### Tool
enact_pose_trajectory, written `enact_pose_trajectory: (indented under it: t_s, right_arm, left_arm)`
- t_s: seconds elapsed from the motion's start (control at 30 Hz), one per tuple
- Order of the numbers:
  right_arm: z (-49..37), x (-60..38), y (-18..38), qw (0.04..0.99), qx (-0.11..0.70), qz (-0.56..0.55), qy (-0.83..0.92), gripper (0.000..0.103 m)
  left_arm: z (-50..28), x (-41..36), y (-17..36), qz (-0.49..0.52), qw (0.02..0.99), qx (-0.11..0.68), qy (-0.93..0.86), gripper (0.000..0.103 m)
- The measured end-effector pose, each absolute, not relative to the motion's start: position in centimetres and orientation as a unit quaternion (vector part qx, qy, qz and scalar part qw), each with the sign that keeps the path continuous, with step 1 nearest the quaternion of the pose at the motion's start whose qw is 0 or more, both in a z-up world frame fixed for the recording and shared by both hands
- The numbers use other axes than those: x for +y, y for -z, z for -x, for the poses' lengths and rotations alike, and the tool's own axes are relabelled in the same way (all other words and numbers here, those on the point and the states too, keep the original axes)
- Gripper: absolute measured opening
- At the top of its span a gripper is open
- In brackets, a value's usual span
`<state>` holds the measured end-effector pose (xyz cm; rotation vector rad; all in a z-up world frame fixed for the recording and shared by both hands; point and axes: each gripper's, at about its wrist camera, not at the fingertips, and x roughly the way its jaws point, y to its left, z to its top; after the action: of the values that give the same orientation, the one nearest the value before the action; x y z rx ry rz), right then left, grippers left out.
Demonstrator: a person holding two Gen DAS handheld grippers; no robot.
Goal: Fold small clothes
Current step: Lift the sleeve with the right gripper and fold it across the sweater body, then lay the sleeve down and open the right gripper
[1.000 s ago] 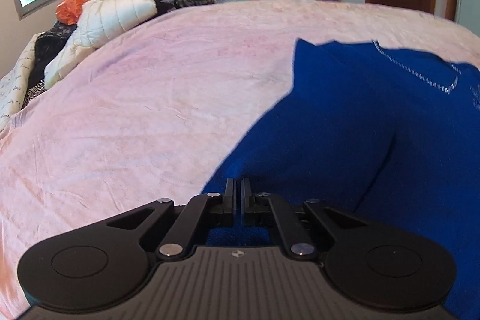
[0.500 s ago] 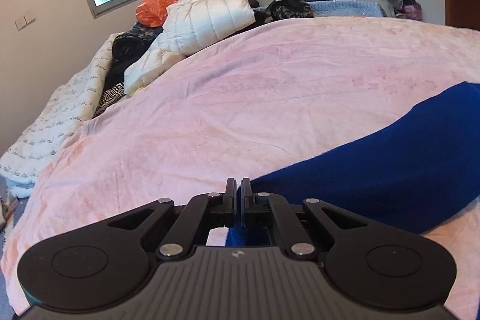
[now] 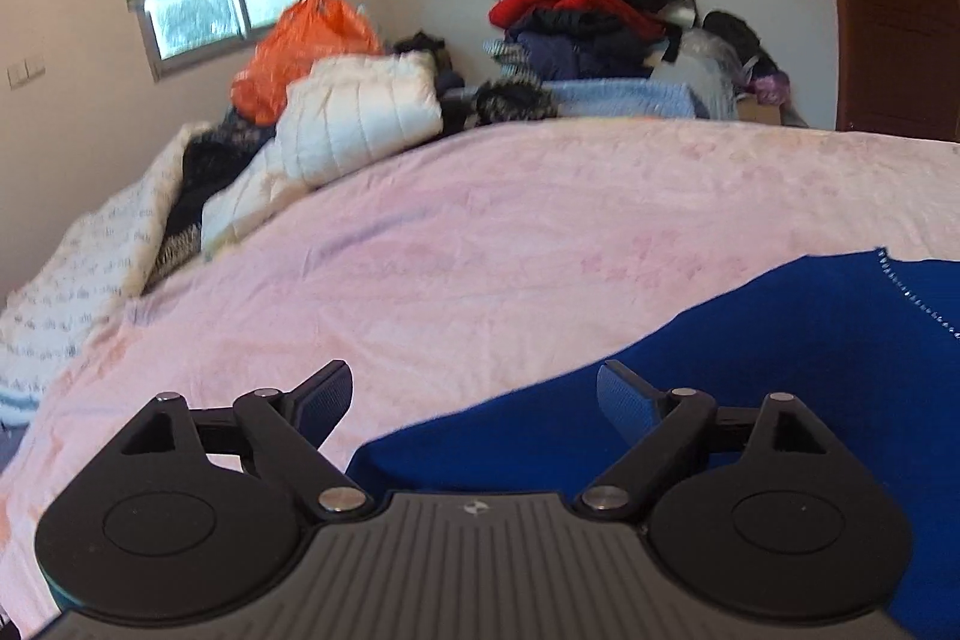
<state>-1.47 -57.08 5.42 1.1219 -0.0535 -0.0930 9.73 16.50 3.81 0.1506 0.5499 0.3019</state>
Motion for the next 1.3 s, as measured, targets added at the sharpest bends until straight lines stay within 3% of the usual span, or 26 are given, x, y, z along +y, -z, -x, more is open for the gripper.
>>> enact_pose_trajectory:
  t_s: [0.13, 0.43, 1.3]
  right_arm:
    - [0.0, -53.3, -5.9, 0.854, 0.0, -0.52, 0.0, 0.016]
    - [-5.8, -45.2, -5.7, 0.855, 0.07, -0.506, -0.095, 0.016]
    - [-15.4, -25.1, -0.7, 0.805, 0.236, -0.503, -0.208, 0.016]
  left_arm:
    - [-8.7, 11.3, -4.1, -0.1, 0.955, 0.265, -0.091, 0.09]
    - [-6.6, 2.8, 0.7, -0.139, 0.941, 0.308, 0.012, 0.09]
    - [-7.4, 4.9, 2.5, -0.108, 0.932, 0.346, -0.025, 0.09]
